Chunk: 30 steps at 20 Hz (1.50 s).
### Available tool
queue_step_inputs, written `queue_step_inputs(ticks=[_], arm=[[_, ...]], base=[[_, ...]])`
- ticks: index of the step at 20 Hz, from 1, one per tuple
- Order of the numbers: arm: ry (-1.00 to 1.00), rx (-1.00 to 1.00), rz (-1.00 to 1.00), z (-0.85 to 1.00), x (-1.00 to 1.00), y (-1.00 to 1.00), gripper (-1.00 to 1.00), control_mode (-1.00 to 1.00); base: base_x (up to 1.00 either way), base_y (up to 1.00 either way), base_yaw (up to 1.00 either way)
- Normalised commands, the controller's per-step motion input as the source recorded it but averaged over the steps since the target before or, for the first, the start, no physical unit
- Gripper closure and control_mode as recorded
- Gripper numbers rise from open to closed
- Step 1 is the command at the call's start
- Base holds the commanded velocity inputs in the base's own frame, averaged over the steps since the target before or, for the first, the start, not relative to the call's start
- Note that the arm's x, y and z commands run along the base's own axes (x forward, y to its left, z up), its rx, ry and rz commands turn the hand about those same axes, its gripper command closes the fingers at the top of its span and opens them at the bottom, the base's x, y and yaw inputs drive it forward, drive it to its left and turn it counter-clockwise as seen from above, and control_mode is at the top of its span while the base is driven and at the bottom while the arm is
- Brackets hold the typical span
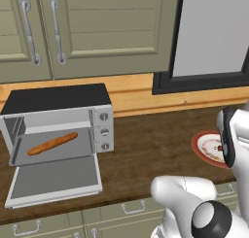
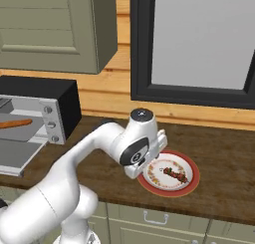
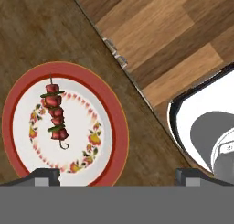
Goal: Pick up the kebab skewer and baguette bread, and place them inside the toaster oven. Close the toaster oven door and start by setting the timer.
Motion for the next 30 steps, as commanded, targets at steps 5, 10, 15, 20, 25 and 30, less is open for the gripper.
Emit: queue_step_inputs(ticks=[5, 10, 15, 20, 25, 30], arm=[[0.00, -0.07, 0.00, -0.53, 0.33, -0.35, -1.00, -1.00], [0.00, -0.04, -0.01, -0.23, 0.53, -0.10, -1.00, -1.00], [0.06, 0.00, -0.07, -0.01, 0.50, -0.17, -1.00, -1.00], [0.07, 0.00, -0.12, -0.02, 0.34, -0.21, -1.00, -1.00], [0.00, 0.00, -0.09, -0.31, 0.17, -0.22, -1.00, -1.00], [0.00, 0.00, -0.04, -0.42, 0.10, -0.14, -1.00, -1.00]], base=[[0.00, 0.00, 0.00], [0.00, 0.00, 0.00], [0.00, 0.00, 0.00], [0.00, 0.00, 0.00], [0.00, 0.00, 0.00], [0.00, 0.00, 0.00]])
